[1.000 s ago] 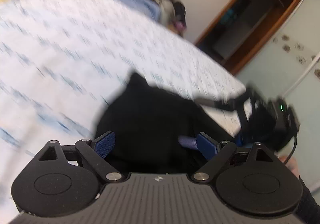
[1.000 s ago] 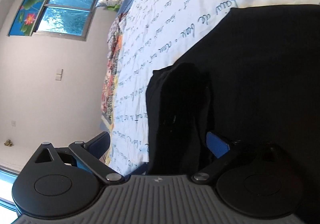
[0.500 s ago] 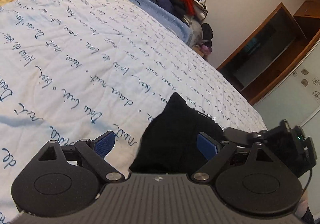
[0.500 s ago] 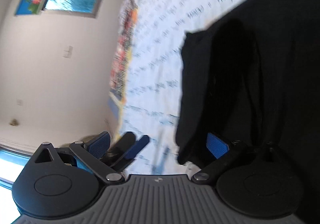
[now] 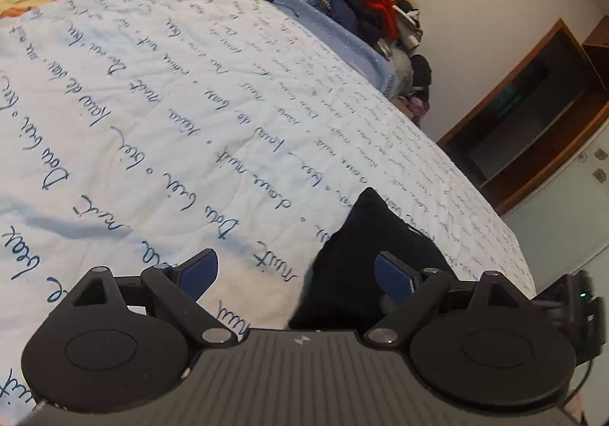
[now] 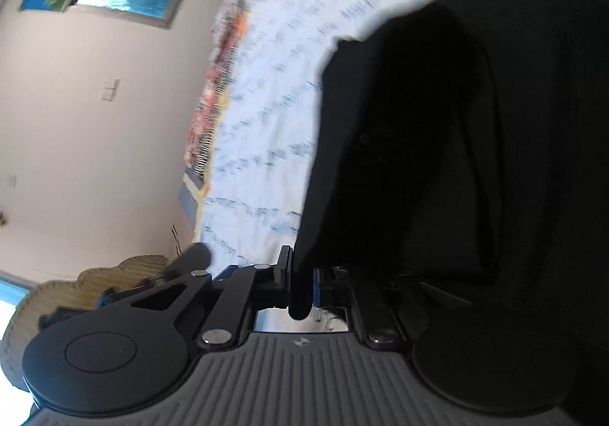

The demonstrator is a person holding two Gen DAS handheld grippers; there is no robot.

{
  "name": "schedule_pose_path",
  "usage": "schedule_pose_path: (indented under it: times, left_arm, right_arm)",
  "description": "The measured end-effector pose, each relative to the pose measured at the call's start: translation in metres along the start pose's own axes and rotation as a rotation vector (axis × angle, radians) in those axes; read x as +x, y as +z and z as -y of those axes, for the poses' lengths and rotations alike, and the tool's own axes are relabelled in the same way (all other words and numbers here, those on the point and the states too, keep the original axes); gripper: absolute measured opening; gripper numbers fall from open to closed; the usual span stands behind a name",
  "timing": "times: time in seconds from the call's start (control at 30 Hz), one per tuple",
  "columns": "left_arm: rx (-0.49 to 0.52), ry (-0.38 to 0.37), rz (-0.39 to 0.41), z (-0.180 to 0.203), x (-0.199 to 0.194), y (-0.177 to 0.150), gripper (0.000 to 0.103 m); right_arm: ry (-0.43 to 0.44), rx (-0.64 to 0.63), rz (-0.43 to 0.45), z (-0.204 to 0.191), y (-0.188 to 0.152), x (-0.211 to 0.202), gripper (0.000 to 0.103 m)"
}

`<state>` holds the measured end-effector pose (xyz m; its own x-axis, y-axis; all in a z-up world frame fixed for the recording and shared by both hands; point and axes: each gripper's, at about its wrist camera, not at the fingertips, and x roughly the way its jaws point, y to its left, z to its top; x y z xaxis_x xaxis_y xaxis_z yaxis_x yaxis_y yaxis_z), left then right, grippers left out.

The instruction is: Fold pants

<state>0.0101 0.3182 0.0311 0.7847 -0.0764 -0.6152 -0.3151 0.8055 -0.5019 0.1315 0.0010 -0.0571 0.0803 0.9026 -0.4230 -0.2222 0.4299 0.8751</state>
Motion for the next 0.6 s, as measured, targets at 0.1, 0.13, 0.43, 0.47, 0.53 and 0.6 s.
schedule_pose_path:
  times: [0.1,0.13,0.43,0.47,0.53,0.6]
  left_arm:
    - [0.034,-0.060,0.014,0.010,-0.005,0.001,0.094]
    - [0.039,-0.088,0.023,0.013,-0.003,0.002,0.094]
    - [-0.154,-0.476,-0.271,0.044,0.084,-0.005,0.097]
    - [-0.179,-0.462,-0.306,0.040,0.096,-0.012,0.096]
    - [-0.266,-0.427,-0.319,0.025,0.110,-0.024,0.096]
    - [-0.314,-0.471,-0.301,0.018,0.112,-0.029,0.097]
  right_arm:
    - [0.021,-0.028,0.033,-0.003,0.008,-0.033,0.009]
    - [-0.008,-0.024,0.039,0.005,0.010,-0.043,0.009]
    - [-0.019,0.159,0.002,0.057,0.015,-0.041,0.019]
    - [0.000,0.154,0.005,0.053,0.017,-0.047,0.023]
    - [-0.025,0.128,0.051,0.051,0.024,-0.068,0.060]
    - [-0.058,0.103,0.133,0.047,0.035,-0.087,0.096]
